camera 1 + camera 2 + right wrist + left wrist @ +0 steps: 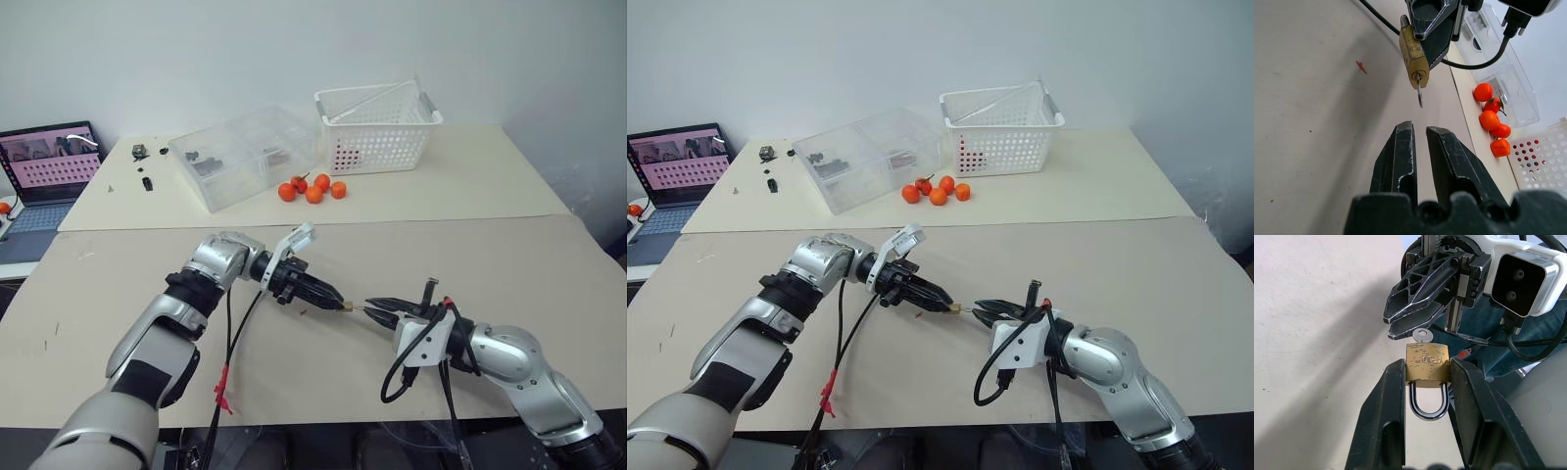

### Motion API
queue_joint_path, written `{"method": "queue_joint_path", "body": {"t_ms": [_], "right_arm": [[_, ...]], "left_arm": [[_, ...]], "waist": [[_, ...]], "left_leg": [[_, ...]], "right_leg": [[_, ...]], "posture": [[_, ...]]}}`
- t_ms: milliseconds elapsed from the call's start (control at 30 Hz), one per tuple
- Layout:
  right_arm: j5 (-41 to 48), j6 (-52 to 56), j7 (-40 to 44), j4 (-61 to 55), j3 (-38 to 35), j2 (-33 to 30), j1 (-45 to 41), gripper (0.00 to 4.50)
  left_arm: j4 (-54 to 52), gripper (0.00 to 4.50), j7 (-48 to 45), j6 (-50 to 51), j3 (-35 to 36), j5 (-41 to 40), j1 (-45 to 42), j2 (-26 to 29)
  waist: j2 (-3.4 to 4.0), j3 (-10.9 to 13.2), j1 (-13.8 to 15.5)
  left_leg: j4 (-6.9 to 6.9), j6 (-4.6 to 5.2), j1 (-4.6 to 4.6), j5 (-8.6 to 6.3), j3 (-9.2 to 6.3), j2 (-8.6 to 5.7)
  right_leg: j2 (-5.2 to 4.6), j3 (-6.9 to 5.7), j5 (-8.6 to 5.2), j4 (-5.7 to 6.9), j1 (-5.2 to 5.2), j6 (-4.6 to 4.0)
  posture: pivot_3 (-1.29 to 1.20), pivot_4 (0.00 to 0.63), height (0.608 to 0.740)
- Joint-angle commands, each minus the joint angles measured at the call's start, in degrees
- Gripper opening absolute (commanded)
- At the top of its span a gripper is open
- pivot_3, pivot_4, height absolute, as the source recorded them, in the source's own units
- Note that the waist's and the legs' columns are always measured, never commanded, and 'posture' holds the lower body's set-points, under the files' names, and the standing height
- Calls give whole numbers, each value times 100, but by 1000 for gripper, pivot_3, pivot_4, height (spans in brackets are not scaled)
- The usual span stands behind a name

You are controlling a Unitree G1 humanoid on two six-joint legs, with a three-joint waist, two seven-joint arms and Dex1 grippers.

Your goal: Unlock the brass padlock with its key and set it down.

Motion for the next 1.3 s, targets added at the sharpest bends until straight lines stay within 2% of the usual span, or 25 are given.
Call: {"method": "queue_joint_path", "body": {"t_ms": [33,1300], "right_arm": [[176,-36,17,-306,-222,0,5,785],[226,56,161,-481,-436,-68,156,785]], "left_arm": [[-32,833,-68,-79,49,-62,-197,3],[146,833,-68,-217,29,-86,-260,-96]], "waist": [[0,0,0],[-1,0,2]], "left_leg": [[0,0,0,0,0,0],[5,3,0,-2,1,-1]], "right_leg": [[0,0,0,0,0,0],[0,1,0,0,2,0]], "posture": [[0,150,740],[0,150,740]]}}
